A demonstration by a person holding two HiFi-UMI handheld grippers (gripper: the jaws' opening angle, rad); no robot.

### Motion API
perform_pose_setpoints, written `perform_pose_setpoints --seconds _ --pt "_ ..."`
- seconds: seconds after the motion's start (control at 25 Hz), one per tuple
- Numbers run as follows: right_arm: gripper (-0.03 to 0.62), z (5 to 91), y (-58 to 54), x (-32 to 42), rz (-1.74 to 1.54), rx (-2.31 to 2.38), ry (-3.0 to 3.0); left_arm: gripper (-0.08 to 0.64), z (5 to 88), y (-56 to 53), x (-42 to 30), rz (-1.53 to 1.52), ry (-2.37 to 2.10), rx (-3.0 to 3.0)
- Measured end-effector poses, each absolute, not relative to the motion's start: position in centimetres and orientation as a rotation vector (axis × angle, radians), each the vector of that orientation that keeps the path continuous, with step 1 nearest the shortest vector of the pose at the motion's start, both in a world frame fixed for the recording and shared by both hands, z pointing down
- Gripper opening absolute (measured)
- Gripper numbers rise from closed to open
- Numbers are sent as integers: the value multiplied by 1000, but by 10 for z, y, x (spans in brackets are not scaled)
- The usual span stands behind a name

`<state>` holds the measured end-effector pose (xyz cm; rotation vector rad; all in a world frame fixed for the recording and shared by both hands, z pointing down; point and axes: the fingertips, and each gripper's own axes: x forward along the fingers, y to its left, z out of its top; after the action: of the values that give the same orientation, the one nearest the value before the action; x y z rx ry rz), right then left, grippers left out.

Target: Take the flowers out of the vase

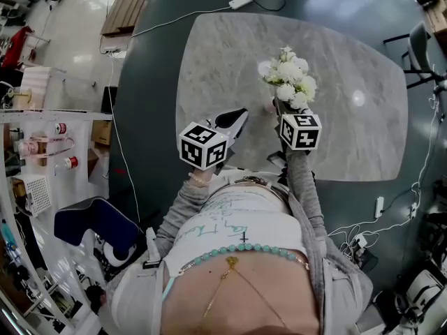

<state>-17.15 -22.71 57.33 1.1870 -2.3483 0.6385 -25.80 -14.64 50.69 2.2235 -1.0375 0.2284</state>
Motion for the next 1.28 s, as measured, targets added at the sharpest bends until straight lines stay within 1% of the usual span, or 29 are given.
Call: perform_pose_setpoints --seconds 0.8,1.12,1.28 --pt "38 536 -225 -168 608 1225 -2412 0 501 -146 -246 231 -973 2271" --pt "38 518 -226 -147 604 1249 -2453 0 498 -149 -212 253 -901 2317" --pt "37 512 -223 -148 607 1258 -2473 0 497 -146 -207 260 -876 2331"
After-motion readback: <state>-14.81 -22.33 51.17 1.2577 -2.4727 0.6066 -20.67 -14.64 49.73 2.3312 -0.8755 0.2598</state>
